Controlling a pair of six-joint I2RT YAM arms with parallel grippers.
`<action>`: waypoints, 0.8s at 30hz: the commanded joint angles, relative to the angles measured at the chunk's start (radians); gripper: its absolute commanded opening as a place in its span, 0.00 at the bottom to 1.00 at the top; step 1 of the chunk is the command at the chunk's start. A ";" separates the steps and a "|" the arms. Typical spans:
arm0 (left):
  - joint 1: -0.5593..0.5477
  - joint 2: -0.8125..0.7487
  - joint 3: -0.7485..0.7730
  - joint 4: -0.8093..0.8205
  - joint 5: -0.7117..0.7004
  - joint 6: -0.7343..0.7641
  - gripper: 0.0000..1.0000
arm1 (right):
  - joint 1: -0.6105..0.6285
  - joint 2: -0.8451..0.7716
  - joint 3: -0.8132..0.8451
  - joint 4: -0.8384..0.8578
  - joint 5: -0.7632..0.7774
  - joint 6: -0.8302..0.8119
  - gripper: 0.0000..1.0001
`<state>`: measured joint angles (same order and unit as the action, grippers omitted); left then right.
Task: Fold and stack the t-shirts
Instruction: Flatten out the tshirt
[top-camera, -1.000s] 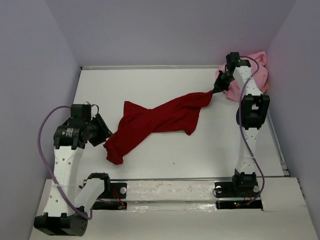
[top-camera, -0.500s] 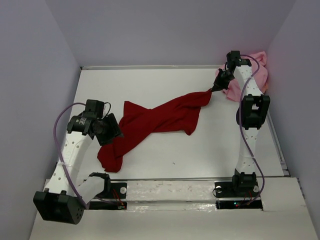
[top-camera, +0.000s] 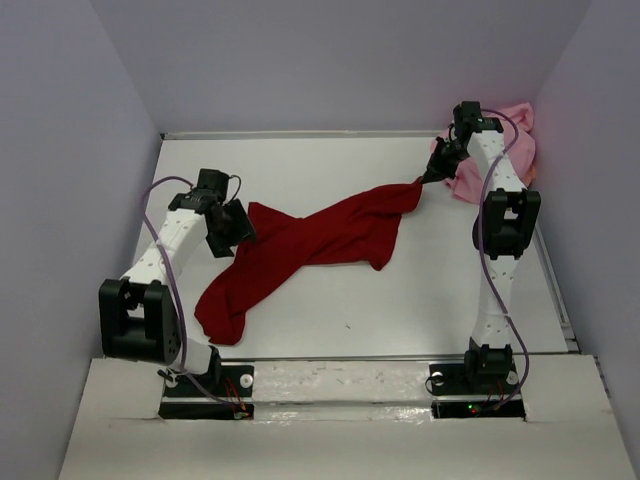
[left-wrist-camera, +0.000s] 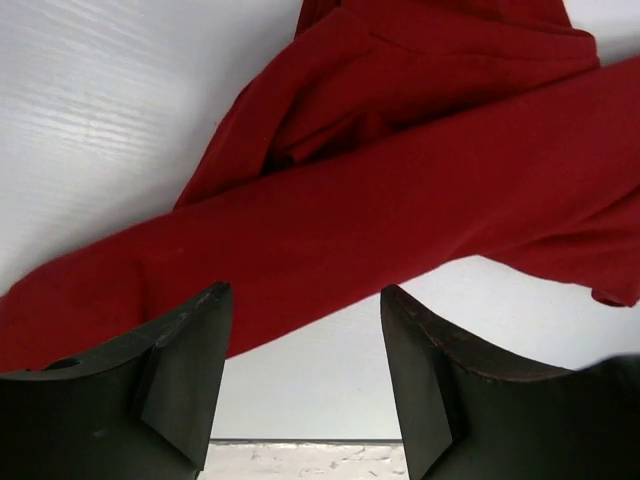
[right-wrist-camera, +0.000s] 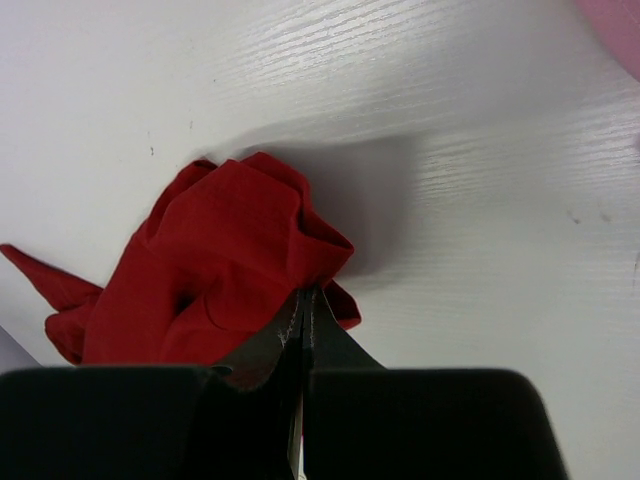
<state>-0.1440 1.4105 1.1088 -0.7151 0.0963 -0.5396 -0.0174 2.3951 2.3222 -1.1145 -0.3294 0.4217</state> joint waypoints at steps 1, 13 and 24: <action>0.021 0.027 0.037 0.055 -0.015 0.016 0.71 | 0.005 -0.083 -0.001 0.022 -0.023 -0.023 0.00; 0.041 0.160 0.042 0.068 -0.067 0.087 0.71 | 0.005 -0.086 0.005 0.025 -0.037 -0.031 0.00; 0.050 0.206 -0.009 0.103 0.011 0.087 0.73 | -0.004 -0.076 0.009 0.027 -0.036 -0.026 0.00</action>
<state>-0.0994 1.6146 1.1145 -0.6243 0.0708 -0.4713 -0.0185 2.3756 2.3211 -1.1141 -0.3511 0.4103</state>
